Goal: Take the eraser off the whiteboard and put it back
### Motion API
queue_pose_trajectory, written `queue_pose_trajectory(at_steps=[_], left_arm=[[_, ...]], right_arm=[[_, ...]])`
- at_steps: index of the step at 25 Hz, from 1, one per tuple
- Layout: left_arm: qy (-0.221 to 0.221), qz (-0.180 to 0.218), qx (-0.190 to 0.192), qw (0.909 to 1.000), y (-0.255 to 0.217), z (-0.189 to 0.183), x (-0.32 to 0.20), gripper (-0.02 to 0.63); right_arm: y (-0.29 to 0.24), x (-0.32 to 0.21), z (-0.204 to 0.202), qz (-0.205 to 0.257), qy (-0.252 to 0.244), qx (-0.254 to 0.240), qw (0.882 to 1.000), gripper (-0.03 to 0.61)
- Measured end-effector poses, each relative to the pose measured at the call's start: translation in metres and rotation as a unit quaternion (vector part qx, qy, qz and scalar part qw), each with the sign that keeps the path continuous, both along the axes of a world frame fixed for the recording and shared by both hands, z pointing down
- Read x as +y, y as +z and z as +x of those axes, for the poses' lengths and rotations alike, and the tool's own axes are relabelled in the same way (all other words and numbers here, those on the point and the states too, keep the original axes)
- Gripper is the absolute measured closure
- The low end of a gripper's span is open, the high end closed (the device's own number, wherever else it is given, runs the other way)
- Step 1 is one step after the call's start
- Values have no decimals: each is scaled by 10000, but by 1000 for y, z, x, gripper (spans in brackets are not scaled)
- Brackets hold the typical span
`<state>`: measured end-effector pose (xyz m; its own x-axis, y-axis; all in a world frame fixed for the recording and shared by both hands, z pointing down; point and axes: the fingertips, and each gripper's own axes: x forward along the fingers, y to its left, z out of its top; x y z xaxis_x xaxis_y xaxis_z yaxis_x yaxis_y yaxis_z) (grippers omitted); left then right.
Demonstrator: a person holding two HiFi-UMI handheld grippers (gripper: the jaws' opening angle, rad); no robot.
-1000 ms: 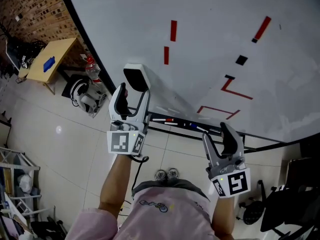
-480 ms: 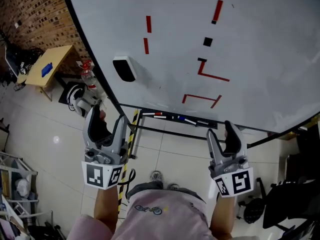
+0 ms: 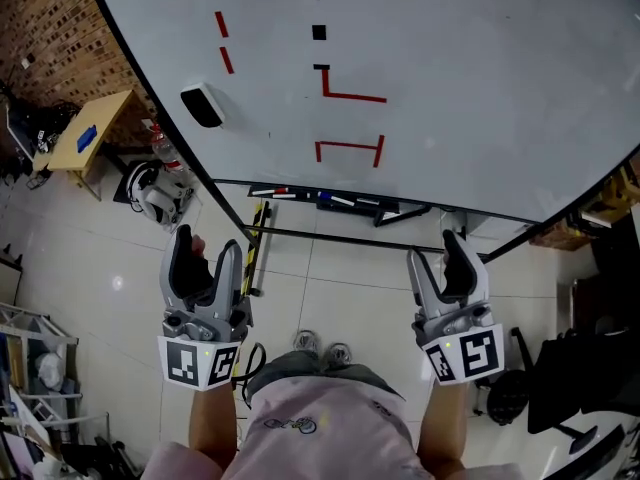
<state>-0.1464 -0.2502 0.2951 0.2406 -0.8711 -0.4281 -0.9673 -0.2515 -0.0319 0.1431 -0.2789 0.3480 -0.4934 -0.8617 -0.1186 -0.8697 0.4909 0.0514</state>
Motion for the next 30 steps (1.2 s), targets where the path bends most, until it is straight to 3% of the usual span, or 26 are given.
queue_pose_trajectory(at_steps=[3,8,18,24,30], left_arm=[[92,76,-101,9999,-4,13,16,316],[231,254,165,9993,-15,17,45,316],[519,199,291,9980,-10,6,138,316],[631,323,329,9969,-25,10,185,316],[631,357,260,9970,-29,39,221,316]], right_arm=[[-5,19,12,66,59,37,10000,362],[-7,54,24,78,251,76,9996,362],[9,158,34,-102,796,135,9967,362],[-6,208,24,69,683,217,9974,362],[-19,236,46,268,627,175,9975,362]])
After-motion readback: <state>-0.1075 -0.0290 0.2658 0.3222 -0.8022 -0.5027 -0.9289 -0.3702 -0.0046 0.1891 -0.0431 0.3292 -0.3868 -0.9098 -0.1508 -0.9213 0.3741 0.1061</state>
